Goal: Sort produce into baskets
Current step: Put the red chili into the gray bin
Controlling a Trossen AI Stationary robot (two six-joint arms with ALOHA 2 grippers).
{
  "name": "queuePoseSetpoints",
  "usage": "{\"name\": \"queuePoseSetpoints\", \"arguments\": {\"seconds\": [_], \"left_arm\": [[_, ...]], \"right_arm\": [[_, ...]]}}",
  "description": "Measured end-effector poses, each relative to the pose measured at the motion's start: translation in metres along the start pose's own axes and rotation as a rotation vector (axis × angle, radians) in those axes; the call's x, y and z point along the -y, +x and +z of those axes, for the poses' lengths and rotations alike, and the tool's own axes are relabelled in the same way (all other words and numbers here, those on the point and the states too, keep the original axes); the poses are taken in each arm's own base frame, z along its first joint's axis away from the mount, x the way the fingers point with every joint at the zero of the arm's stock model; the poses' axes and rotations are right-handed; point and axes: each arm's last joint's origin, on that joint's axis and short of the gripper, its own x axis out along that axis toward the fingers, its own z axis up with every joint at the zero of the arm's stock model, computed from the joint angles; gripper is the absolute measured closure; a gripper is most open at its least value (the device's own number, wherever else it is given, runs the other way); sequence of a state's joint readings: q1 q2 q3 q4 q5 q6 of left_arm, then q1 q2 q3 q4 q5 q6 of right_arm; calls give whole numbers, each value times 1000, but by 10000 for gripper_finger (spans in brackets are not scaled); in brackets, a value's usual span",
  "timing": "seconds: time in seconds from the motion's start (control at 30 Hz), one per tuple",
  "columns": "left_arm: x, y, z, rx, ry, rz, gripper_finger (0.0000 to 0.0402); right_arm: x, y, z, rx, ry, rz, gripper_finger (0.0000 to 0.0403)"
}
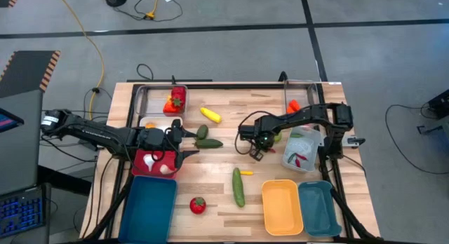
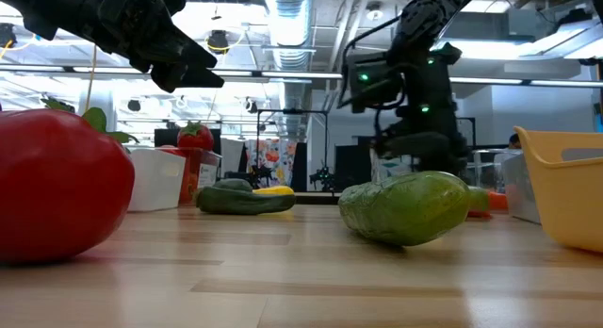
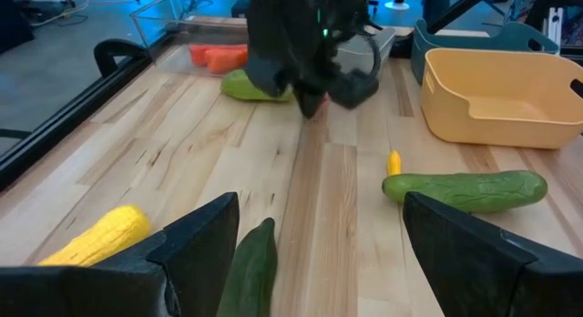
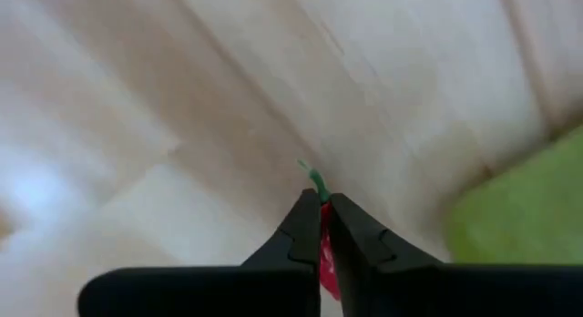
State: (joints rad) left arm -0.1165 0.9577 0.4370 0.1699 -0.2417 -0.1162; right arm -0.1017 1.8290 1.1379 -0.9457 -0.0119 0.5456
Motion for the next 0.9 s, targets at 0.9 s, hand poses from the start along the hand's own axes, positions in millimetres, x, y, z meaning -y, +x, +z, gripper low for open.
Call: {"name": "queuePoseSetpoints", "arguments": {"seconds": [0.9], "left_arm": [[0,0,0,0,-28,-2,105]], "right_arm": [[22,-129,-132,-46,24,-58,324]]}}
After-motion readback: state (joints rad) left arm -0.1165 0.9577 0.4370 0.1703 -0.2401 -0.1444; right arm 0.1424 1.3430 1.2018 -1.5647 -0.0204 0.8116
